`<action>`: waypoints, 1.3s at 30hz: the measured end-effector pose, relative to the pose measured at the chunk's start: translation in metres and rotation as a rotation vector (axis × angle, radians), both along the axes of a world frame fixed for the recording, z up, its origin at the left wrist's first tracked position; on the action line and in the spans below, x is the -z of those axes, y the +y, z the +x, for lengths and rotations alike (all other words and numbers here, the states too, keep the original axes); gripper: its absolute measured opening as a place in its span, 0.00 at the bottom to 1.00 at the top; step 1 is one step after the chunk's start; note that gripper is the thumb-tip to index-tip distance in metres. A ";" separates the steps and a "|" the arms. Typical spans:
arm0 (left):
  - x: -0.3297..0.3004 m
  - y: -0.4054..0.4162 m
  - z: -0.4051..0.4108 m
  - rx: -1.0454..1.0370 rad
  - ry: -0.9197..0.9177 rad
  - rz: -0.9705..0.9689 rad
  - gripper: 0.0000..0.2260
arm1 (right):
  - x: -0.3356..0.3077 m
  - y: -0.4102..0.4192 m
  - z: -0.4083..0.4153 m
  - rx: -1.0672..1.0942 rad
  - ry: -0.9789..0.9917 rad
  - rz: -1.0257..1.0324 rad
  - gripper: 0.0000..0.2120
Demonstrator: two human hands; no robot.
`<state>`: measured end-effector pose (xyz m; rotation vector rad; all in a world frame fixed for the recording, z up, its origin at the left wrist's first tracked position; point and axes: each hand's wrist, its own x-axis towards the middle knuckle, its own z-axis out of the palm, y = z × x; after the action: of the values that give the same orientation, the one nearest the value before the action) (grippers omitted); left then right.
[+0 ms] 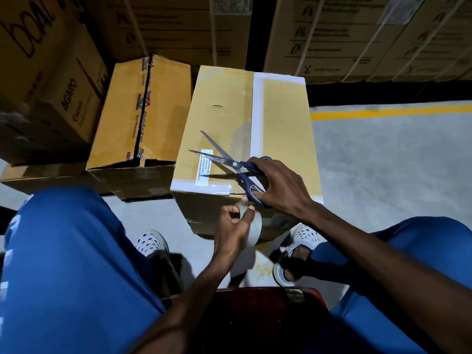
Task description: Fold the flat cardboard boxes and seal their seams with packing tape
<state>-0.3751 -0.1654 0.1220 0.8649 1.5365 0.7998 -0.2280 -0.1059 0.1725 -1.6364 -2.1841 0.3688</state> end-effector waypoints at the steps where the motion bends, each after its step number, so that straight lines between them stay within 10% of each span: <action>1: -0.002 0.002 0.002 0.005 0.002 0.006 0.25 | 0.002 -0.001 0.002 0.000 0.008 0.006 0.23; 22: 0.043 0.047 -0.008 0.067 0.023 -0.027 0.34 | 0.026 0.049 0.034 -0.014 -0.060 0.191 0.37; 26: 0.039 0.041 -0.010 0.232 -0.096 0.160 0.16 | 0.018 0.045 0.027 -0.019 -0.044 0.180 0.33; 29: 0.034 0.036 -0.003 0.283 -0.146 0.197 0.02 | 0.011 0.038 0.030 0.015 -0.014 0.106 0.33; 39: 0.030 0.032 -0.016 0.288 -0.195 0.143 0.06 | -0.015 -0.031 0.104 -0.081 0.352 -0.529 0.29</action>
<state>-0.3911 -0.1337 0.0920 1.0535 1.1626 0.7634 -0.1245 -0.1371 0.1880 -1.5701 -1.9838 1.2435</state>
